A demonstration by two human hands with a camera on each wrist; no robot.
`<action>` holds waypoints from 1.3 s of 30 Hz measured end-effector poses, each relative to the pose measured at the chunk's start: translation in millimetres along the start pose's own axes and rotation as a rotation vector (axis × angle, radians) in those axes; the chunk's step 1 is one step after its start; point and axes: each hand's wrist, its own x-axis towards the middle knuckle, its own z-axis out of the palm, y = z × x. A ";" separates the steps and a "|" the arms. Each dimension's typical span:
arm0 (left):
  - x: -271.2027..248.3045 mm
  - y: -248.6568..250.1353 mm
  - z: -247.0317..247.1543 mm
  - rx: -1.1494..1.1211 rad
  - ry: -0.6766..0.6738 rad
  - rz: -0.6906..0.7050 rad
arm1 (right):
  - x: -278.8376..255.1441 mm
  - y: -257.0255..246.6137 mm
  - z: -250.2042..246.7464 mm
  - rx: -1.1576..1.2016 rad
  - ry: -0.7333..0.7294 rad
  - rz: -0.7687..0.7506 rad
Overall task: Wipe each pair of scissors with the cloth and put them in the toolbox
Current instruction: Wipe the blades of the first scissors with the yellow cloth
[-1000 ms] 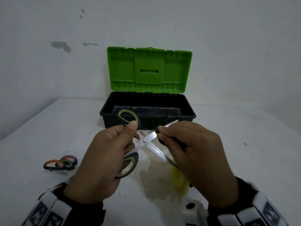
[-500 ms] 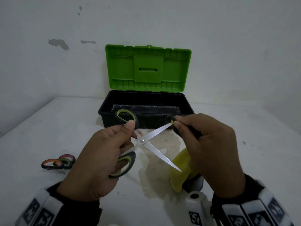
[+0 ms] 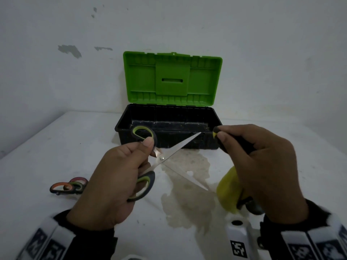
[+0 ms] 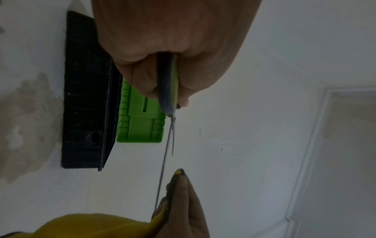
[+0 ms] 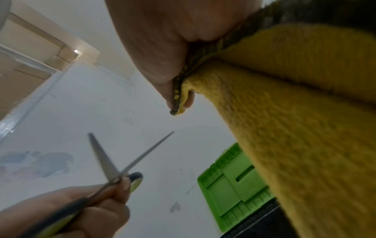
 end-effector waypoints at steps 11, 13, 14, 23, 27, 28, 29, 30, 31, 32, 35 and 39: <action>-2.4 -8.4 8.3 0.298 0.035 0.333 | -6.9 -3.5 34.9 -0.089 -0.118 -0.129; -2.7 -9.4 8.7 0.343 0.058 0.369 | -11.9 -12.5 40.2 -0.051 -0.177 -0.171; -3.1 -9.9 8.5 0.365 0.067 0.385 | -14.6 -17.5 42.3 -0.037 -0.211 -0.196; -5.2 -8.0 9.8 0.464 0.082 0.485 | -16.2 -22.2 43.1 -0.061 -0.203 -0.181; -4.9 -11.6 7.3 0.420 0.069 0.415 | -15.9 -17.8 40.3 -0.057 -0.214 -0.177; -4.4 -13.2 6.5 0.404 0.069 0.395 | -12.7 -11.0 38.3 -0.070 -0.182 -0.140; -3.8 -14.1 6.3 0.387 0.067 0.380 | -9.9 -5.4 36.5 -0.085 -0.152 -0.107; -3.5 -14.9 6.0 0.376 0.064 0.371 | -9.3 -1.9 36.1 -0.096 -0.134 -0.086; -2.8 -15.1 6.1 0.370 0.063 0.367 | -10.5 -1.5 37.1 -0.100 -0.129 -0.078; -2.1 -15.4 6.3 0.368 0.061 0.369 | -12.6 -4.4 39.3 -0.091 -0.137 -0.078; -0.9 -15.4 5.9 0.368 0.054 0.377 | -20.9 -19.3 44.8 -0.031 -0.186 -0.126; 0.0 -14.1 4.9 0.367 0.039 0.402 | -14.3 -12.7 42.3 -0.010 -0.205 -0.119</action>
